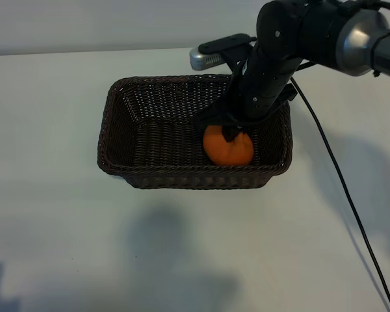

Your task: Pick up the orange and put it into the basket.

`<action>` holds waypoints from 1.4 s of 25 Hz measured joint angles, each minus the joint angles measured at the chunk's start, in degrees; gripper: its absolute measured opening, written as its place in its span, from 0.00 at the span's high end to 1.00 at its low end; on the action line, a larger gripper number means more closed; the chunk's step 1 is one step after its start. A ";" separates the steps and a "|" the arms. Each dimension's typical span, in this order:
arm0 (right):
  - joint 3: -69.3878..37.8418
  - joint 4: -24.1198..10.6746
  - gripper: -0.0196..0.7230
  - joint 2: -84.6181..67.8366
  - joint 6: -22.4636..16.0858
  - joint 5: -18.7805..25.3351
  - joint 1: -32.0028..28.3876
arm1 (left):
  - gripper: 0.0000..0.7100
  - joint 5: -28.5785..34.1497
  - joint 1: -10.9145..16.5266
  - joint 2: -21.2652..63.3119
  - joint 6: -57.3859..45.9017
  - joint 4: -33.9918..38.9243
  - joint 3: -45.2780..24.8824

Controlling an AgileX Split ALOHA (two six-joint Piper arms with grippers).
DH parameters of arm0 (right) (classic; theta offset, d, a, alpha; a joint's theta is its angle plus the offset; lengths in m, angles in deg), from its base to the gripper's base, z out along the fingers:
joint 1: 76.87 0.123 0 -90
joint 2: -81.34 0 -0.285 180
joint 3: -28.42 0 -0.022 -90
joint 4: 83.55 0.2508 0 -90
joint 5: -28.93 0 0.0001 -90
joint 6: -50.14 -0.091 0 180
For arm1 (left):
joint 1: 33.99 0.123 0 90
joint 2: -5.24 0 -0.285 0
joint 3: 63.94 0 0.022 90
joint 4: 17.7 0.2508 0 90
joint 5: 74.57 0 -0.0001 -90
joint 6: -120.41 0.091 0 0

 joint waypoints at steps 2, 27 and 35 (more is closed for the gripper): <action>0.00 0.00 0.87 0.15 0.00 -0.07 0.00 | 0.17 0.00 0.00 0.00 0.00 0.00 0.00; 0.11 1.86 0.34 0.15 3.83 1.69 0.00 | 0.17 0.00 0.00 0.00 -0.06 0.00 0.00; 0.18 3.26 0.21 -1.60 3.88 2.44 0.00 | 0.17 0.00 0.00 0.00 -0.06 0.00 0.00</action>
